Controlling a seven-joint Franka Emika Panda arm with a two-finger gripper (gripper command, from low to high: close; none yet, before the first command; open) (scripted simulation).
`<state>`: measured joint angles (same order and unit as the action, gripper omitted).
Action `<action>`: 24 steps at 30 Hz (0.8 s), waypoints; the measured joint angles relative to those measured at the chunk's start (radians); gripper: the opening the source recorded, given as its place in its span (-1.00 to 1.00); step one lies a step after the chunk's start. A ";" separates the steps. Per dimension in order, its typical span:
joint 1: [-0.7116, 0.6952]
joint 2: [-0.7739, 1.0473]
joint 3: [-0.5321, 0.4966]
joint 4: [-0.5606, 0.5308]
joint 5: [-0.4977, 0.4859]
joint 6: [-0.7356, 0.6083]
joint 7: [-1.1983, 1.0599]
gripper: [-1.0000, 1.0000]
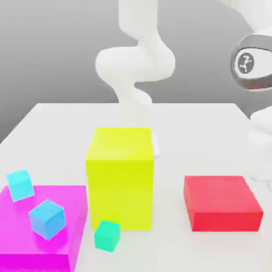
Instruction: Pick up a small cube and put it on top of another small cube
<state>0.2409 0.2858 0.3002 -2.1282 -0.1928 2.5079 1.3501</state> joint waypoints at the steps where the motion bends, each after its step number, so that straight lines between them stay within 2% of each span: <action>1: 0.018 0.037 0.000 0.006 -0.010 0.006 0.021 0.00; 8: 0.127 0.292 -0.049 0.055 -0.085 0.114 0.129 0.00; 9: 0.135 0.319 -0.058 0.061 -0.095 0.134 0.137 -1.00; 16: 0.136 0.321 -0.059 0.061 -0.094 0.137 0.136 -1.00; 20: 0.100 0.200 -0.024 0.031 -0.045 0.048 0.095 -1.00; 24: -0.020 0.085 -0.085 -0.036 -0.037 0.008 -0.023 -1.00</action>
<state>0.2207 0.3710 0.2155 -2.1644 -0.2297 2.5160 1.3268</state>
